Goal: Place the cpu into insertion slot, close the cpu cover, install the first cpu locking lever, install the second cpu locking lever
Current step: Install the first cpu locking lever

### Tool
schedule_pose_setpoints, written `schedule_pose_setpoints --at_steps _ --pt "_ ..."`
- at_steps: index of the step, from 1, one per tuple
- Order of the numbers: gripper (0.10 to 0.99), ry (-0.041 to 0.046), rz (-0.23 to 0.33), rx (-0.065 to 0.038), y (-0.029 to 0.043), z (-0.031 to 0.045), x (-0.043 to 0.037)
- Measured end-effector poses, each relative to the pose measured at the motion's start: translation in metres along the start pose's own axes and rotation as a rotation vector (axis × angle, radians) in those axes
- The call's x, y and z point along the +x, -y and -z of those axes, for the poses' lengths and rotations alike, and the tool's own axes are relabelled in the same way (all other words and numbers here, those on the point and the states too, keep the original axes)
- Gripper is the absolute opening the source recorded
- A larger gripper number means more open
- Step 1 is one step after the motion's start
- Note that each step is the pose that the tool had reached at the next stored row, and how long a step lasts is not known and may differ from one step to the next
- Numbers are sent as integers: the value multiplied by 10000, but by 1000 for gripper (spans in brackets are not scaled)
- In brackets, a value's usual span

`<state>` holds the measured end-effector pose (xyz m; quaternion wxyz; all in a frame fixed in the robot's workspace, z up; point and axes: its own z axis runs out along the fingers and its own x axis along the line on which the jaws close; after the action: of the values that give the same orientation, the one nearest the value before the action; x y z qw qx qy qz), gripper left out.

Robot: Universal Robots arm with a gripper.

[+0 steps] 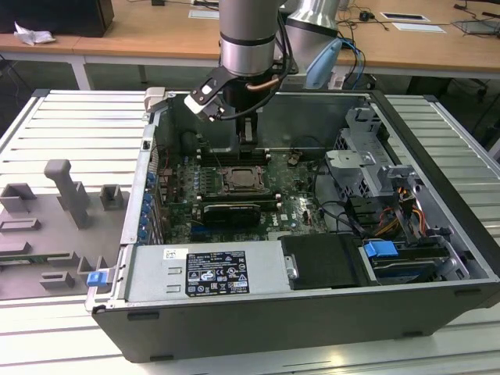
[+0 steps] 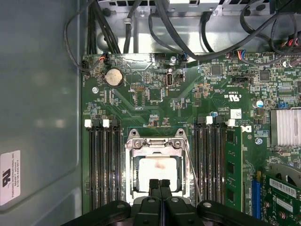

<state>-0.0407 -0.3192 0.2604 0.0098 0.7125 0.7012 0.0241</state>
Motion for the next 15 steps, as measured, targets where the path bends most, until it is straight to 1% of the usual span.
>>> schedule_pose_setpoints --at_steps 15 --pt "106 0 0 1 -1 15 0"
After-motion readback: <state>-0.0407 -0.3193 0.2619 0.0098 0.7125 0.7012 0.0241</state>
